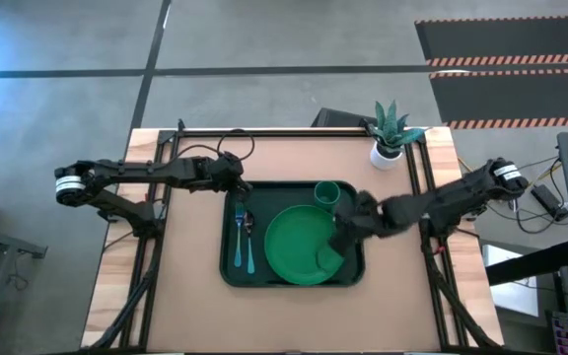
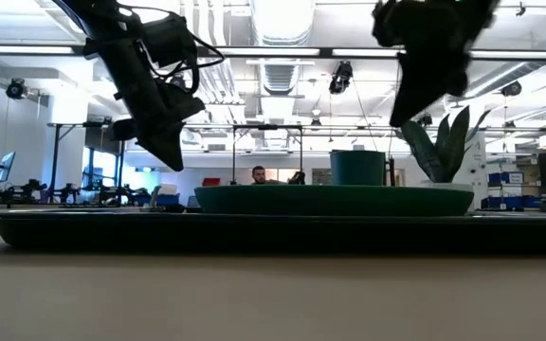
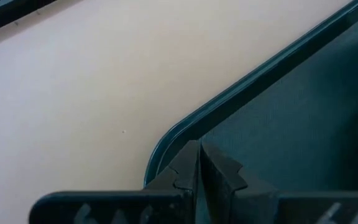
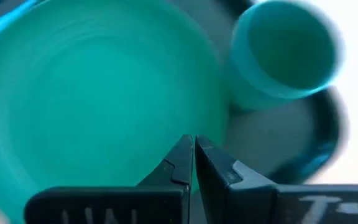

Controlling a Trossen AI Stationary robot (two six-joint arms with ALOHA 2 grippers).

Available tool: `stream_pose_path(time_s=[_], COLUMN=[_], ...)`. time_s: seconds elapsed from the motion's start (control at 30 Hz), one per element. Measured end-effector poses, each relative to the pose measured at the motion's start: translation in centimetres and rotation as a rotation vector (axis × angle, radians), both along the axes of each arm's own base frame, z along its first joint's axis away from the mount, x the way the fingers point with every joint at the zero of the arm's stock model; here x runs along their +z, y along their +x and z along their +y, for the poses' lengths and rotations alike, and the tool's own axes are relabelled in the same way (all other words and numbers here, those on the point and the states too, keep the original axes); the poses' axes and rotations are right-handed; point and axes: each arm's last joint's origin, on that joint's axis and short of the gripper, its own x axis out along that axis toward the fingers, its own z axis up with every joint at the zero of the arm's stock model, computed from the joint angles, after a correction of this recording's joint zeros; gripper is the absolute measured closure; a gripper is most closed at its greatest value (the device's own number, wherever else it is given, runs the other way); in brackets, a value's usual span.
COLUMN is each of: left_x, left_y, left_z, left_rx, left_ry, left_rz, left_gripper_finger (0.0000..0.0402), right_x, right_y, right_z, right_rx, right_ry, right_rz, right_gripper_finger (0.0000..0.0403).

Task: Pick and place plate/cup/fork/spoon on tray
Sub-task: Adjust the cup on the green tray

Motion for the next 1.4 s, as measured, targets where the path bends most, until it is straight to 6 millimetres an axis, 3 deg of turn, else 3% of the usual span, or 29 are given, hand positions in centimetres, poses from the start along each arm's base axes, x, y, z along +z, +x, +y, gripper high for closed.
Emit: stream_pose_path(time_s=[0.3, 0.5, 0.67, 0.8, 1.23, 1.4], left_x=[-0.1, -0.1, -0.2, -0.2, -0.2, -0.2], left_y=[0.0, -0.1, -0.1, -0.1, -0.1, -0.1], left_z=[0.0, 0.0, 0.0, 0.0, 0.0, -0.1], left_rx=[-0.001, -0.002, -0.002, -0.003, -0.003, -0.004], left_ry=[0.0, 0.0, -0.001, -0.001, 0.0, 0.0], left_rz=[0.003, 0.005, 0.008, 0.008, 0.007, 0.008], left_gripper_finger=[0.0402, 0.0402, 0.0402, 0.0402, 0.0402, 0.0402], right_x=[3.8, 2.8, 0.3, -0.3, 0.6, 1.1], right_y=[1.0, 1.7, 1.7, 1.6, 1.1, 0.6], right_z=[-6.7, -9.2, -9.6, -9.6, -9.7, -10.8], right_rx=[0.015, 0.025, 0.039, 0.043, 0.036, 0.016], right_ry=[-0.082, -0.013, 0.058, 0.059, 0.035, 0.025], right_rz=[-0.01, 0.048, 0.132, 0.149, 0.122, 0.107], right_gripper_finger=[0.0378, 0.0322, 0.0291, 0.0289, 0.0286, 0.0286])
